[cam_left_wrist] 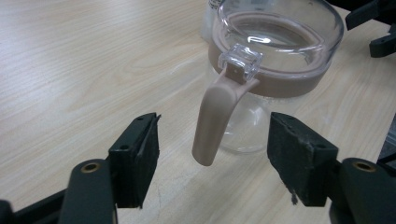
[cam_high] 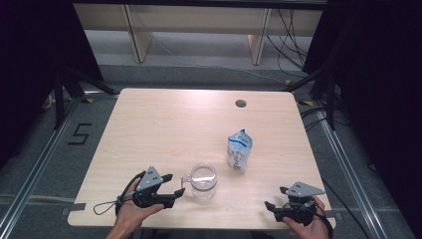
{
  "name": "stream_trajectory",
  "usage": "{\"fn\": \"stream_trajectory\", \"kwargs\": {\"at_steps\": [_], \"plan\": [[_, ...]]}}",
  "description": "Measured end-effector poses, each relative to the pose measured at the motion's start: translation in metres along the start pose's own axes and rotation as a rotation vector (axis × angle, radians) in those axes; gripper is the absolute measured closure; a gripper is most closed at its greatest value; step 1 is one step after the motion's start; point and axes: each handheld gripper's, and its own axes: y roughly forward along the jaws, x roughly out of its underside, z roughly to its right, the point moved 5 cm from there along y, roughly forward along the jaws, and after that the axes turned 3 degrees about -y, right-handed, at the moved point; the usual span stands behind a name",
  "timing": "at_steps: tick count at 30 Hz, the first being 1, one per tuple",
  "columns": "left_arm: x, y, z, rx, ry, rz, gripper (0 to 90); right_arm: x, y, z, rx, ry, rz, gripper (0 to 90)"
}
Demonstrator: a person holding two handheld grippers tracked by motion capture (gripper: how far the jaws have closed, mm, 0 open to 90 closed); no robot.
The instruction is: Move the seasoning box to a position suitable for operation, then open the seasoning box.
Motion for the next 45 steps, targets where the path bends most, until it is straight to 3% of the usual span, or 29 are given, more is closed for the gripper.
{"fn": "stream_trajectory", "kwargs": {"at_steps": [7,9,13,14,16,17,18,20,21,22,24,29,32,36,37,42,43,44,45], "plan": [[-0.005,-0.004,-0.001,0.004,-0.042,0.006,30.9,-0.001,0.000,0.000,0.002,-0.021,0.008,22.6],[-0.007,-0.006,0.000,-0.006,-0.047,0.003,31.0,-0.001,0.001,-0.001,-0.028,-0.018,0.005,22.6],[-0.012,-0.013,0.004,-0.002,-0.046,0.019,37.0,-0.002,0.002,-0.001,-0.029,-0.040,0.009,22.7],[-0.012,-0.013,0.004,-0.002,-0.046,0.019,39.6,-0.002,0.002,-0.003,-0.027,-0.025,0.009,22.9],[-0.018,-0.017,0.007,0.019,-0.030,0.045,45.9,-0.002,0.003,-0.002,0.000,-0.051,0.016,23.1],[-0.020,-0.019,0.009,0.016,-0.030,0.052,48.6,-0.001,0.002,-0.005,-0.007,-0.001,-0.003,23.1],[-0.022,-0.020,0.010,0.016,-0.023,0.055,52.5,-0.003,0.003,-0.002,0.000,-0.035,0.012,23.1],[-0.023,-0.022,0.013,0.004,-0.020,0.049,59.4,-0.003,0.002,-0.004,-0.012,-0.019,0.004,23.1],[-0.024,-0.021,0.016,0.013,-0.022,0.061,62.4,-0.003,0.004,-0.003,-0.027,-0.034,0.018,23.1],[-0.024,-0.022,0.016,0.000,0.000,0.049,65.2,-0.003,0.003,-0.006,-0.020,-0.012,0.009,23.2],[-0.026,-0.022,0.017,-0.003,0.011,0.052,69.5,-0.004,0.003,-0.004,-0.011,-0.047,0.017,23.8],[-0.034,-0.018,0.019,-0.003,0.004,0.075,79.6,-0.006,0.005,-0.009,-0.032,-0.044,0.008,24.3],[-0.037,-0.015,0.019,0.005,-0.024,0.089,82.5,-0.007,0.006,-0.010,-0.030,-0.061,0.018,24.7],[-0.039,-0.013,0.017,-0.005,-0.009,0.080,85.8,-0.008,0.007,-0.011,-0.028,-0.068,0.020,24.8],[-0.039,-0.012,0.016,-0.001,-0.014,0.084,86.7,-0.007,0.007,-0.012,-0.037,-0.051,0.014,24.8],[-0.040,-0.008,0.014,-0.001,-0.024,0.082,89.1,-0.012,0.008,-0.013,-0.056,-0.062,0.037,25.2],[-0.040,-0.005,0.016,0.002,-0.025,0.081,89.1,-0.012,0.008,-0.015,-0.048,-0.037,0.033,25.3],[-0.040,-0.005,0.016,0.005,-0.016,0.078,89.2,-0.013,0.009,-0.013,-0.058,-0.063,0.044,25.5],[-0.040,-0.004,0.016,0.002,-0.009,0.073,89.2,-0.014,0.008,-0.015,-0.061,-0.055,0.049,25.9]]}}
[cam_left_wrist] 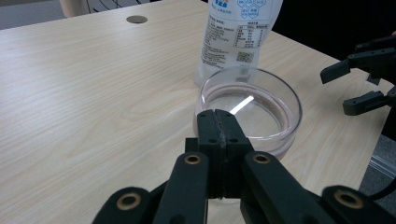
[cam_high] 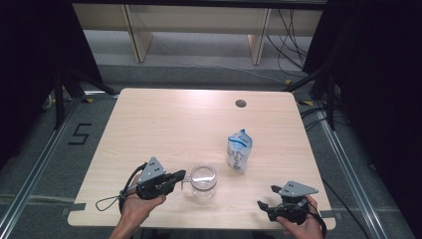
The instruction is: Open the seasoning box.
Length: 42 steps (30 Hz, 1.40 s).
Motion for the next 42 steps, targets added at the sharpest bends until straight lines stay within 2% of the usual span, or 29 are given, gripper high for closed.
{"fn": "stream_trajectory", "kwargs": {"at_steps": [1,2,6,8,11,18,20,21,23,26,28,32,34,36,37,38,41,42], "plan": [[0.000,0.000,0.000,0.000,0.000,0.000,89.2,-0.001,0.001,0.000,-0.014,0.000,0.016,26.4],[0.000,0.002,0.001,0.010,-0.016,0.006,89.1,-0.002,0.001,0.000,-0.005,-0.008,0.021,26.6],[-0.001,0.003,0.000,-0.002,-0.006,-0.002,89.2,-0.005,0.002,0.001,-0.002,-0.020,0.033,26.6],[-0.001,0.005,-0.001,0.001,-0.009,0.001,89.1,-0.006,0.002,0.000,0.011,-0.002,0.035,26.9],[-0.001,0.007,-0.002,0.001,-0.018,0.001,89.0,-0.010,0.003,-0.001,0.007,-0.032,0.051,29.1],[0.000,0.008,-0.005,0.004,-0.017,0.002,88.8,-0.019,0.007,-0.010,-0.018,-0.058,0.071,33.6],[0.000,0.008,-0.005,-0.001,-0.015,-0.001,88.7,-0.022,0.010,-0.012,-0.027,-0.070,0.075,35.6],[0.001,0.009,-0.004,0.006,-0.033,0.004,88.7,-0.025,0.011,-0.013,-0.024,-0.089,0.096,38.1],[0.001,0.009,-0.005,0.007,-0.029,0.006,88.7,-0.030,0.014,-0.015,-0.032,-0.114,0.110,41.9],[0.001,0.009,-0.004,0.008,-0.030,0.007,88.4,-0.035,0.016,-0.021,-0.049,-0.115,0.111,47.3],[0.001,0.009,-0.004,0.009,-0.030,0.008,88.3,-0.040,0.020,-0.024,-0.054,-0.148,0.131,49.4],[0.001,0.008,-0.005,0.013,-0.017,0.010,88.3,-0.045,0.022,-0.028,-0.065,-0.159,0.136,53.2],[0.001,0.008,-0.005,0.014,-0.017,0.011,88.3,-0.049,0.025,-0.030,-0.067,-0.168,0.145,58.0],[0.001,0.008,-0.005,0.013,-0.017,0.011,88.2,-0.050,0.025,-0.032,-0.080,-0.151,0.138,58.5],[0.001,0.008,-0.005,0.014,-0.016,0.012,88.2,-0.053,0.027,-0.031,-0.072,-0.170,0.157,59.5],[0.001,0.008,-0.006,0.015,-0.014,0.010,88.2,-0.055,0.029,-0.032,-0.075,-0.161,0.164,62.4],[0.001,0.008,-0.005,0.014,-0.013,0.012,88.1,-0.057,0.030,-0.033,-0.081,-0.177,0.164,64.7],[0.001,0.008,-0.005,0.015,-0.014,0.013,88.2,-0.057,0.030,-0.036,-0.091,-0.157,0.155,66.3]]}}
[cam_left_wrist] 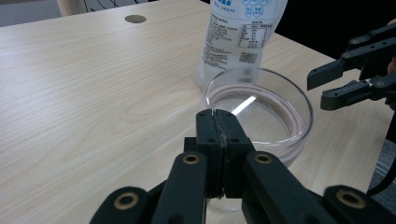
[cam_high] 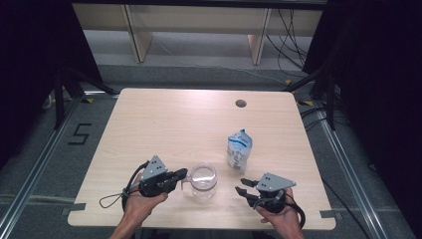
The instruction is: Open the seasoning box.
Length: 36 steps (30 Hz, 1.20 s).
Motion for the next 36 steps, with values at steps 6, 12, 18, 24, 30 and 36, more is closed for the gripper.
{"fn": "stream_trajectory", "kwargs": {"at_steps": [6,12,18,24,30,36], "plan": [[0.000,0.000,-0.001,0.002,0.001,0.000,88.2,-0.008,0.007,-0.001,-0.013,-0.031,0.037,74.1],[0.001,0.000,-0.001,0.002,-0.007,0.003,88.3,-0.014,0.011,-0.004,-0.019,-0.043,0.052,80.8],[0.001,-0.001,-0.003,0.005,-0.011,0.005,88.3,-0.021,0.018,-0.005,-0.037,-0.081,0.076,83.9],[0.002,-0.001,-0.004,0.002,-0.021,0.003,87.3,-0.026,0.019,-0.008,-0.045,-0.064,0.078,85.1],[0.002,-0.001,-0.003,0.004,-0.019,0.005,87.3,-0.028,0.025,-0.010,-0.063,-0.071,0.065,85.9],[0.002,-0.001,-0.003,-0.001,0.004,0.006,87.3,-0.032,0.031,-0.011,-0.064,-0.062,0.080,86.6]]}}
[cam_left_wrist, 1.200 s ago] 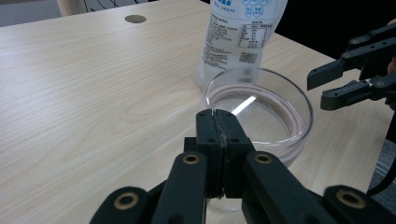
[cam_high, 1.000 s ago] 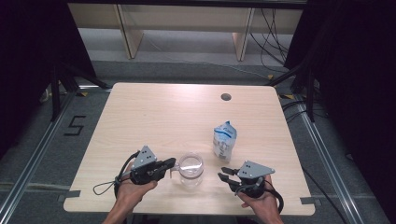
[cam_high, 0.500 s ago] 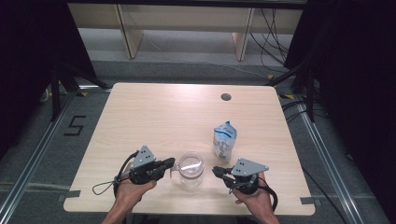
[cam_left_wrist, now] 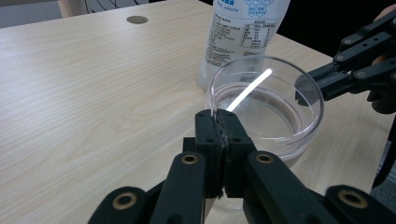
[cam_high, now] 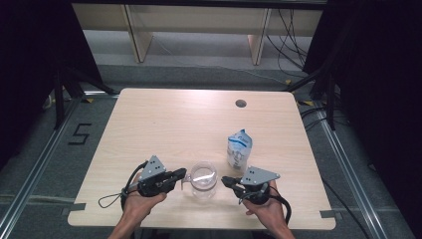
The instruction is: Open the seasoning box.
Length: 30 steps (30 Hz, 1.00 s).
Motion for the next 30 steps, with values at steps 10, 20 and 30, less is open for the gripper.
{"fn": "stream_trajectory", "kwargs": {"at_steps": [10,20,30], "plan": [[0.001,0.000,0.000,-0.008,0.009,-0.005,87.4,-0.003,0.005,-0.002,-0.020,-0.008,-0.005,87.0],[0.002,0.000,-0.001,-0.009,-0.001,-0.006,87.4,-0.012,0.006,-0.005,-0.017,-0.024,0.008,87.0],[0.002,0.000,0.000,-0.009,-0.008,-0.008,86.1,-0.022,0.006,-0.003,-0.019,-0.054,0.025,87.7]]}}
